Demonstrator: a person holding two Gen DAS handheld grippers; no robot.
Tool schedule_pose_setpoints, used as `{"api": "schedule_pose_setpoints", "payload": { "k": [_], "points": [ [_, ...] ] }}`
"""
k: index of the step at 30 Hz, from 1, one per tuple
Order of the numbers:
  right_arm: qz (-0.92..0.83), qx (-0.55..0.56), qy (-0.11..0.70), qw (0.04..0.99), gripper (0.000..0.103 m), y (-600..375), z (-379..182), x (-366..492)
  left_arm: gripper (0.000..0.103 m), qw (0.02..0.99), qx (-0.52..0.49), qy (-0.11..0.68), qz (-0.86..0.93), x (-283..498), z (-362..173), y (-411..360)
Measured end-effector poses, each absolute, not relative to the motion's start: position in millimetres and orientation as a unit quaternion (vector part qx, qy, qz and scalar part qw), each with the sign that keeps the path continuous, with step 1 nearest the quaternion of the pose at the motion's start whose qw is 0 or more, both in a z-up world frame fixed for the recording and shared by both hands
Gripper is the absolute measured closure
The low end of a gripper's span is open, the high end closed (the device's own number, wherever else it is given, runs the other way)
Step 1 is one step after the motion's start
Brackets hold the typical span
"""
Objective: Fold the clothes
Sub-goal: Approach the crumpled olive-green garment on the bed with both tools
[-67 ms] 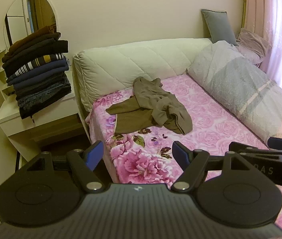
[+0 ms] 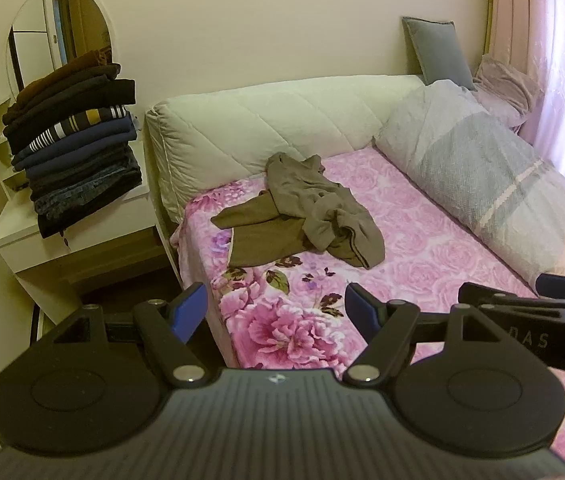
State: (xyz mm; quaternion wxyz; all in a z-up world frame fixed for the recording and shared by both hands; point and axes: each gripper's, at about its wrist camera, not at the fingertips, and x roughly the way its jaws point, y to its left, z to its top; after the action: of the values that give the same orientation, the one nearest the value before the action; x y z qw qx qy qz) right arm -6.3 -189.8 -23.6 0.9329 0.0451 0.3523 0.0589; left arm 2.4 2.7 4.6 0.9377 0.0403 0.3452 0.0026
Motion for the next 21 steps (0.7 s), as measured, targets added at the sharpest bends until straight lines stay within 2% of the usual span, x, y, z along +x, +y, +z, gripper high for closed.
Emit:
{"api": "schedule_pose_setpoints", "payload": {
  "k": [21],
  "points": [
    [0.061,0.05,0.352,0.933,0.016,-194.0,-25.5,-5.6,0.03,0.939,0.043,0.341,0.005,-4.2,-19.5,-9.9]
  ]
}}
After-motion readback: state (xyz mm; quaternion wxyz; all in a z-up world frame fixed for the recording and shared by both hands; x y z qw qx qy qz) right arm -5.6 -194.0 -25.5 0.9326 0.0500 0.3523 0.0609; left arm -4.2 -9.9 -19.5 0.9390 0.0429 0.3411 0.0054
